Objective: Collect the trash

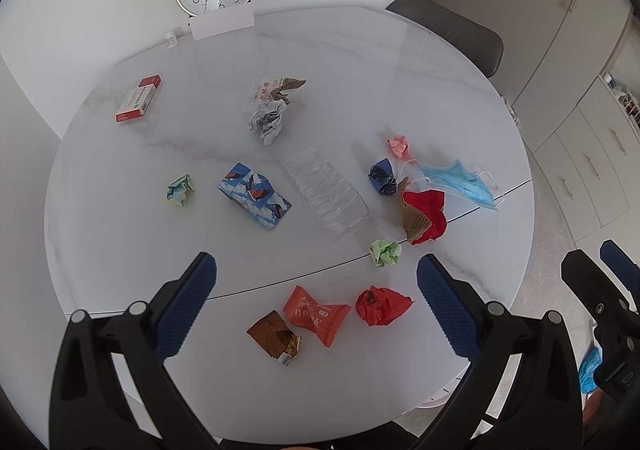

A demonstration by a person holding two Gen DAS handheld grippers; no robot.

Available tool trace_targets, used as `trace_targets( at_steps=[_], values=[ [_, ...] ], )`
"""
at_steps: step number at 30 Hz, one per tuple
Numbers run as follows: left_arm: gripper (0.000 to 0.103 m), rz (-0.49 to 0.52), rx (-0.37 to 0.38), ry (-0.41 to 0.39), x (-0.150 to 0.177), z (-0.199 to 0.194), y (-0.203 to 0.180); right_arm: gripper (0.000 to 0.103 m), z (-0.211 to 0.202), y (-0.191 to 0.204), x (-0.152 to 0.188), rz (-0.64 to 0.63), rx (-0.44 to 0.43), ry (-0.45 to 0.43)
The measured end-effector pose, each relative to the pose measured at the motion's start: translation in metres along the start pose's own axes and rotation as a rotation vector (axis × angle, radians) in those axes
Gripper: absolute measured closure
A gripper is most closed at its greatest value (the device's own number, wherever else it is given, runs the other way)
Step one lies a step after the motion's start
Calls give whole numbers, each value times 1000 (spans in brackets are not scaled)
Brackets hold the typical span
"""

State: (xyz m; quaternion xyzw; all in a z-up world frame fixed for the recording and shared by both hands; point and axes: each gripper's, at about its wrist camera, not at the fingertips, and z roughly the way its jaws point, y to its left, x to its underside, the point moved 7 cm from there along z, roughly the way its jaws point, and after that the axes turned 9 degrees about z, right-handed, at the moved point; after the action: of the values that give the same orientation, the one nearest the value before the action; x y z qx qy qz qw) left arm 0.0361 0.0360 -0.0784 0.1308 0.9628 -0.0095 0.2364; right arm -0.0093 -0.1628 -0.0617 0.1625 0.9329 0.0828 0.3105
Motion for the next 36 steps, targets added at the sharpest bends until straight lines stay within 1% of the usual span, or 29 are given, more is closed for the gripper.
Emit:
trace_targets(
  at_steps=[22, 24, 26, 30, 33, 36],
  values=[
    [7, 1, 1, 2, 1, 1, 3, 2, 0, 3, -1, -6, 2, 3],
    [7, 8, 7, 1, 2, 2, 2, 2, 0, 3, 0, -9, 2, 5],
    [7, 36, 30, -7, 3, 3, 2, 2, 3, 4, 1, -17, -3, 9],
    [7, 130, 51, -18, 19, 13, 7, 2, 14, 6, 12, -53, -23, 34],
    [7, 185, 59, 8, 39, 29, 11, 2, 32, 5, 29, -76, -38, 77],
    [7, 220, 63, 56, 67, 54, 20, 2, 51, 3, 48, -84, -46, 125]
  ],
)
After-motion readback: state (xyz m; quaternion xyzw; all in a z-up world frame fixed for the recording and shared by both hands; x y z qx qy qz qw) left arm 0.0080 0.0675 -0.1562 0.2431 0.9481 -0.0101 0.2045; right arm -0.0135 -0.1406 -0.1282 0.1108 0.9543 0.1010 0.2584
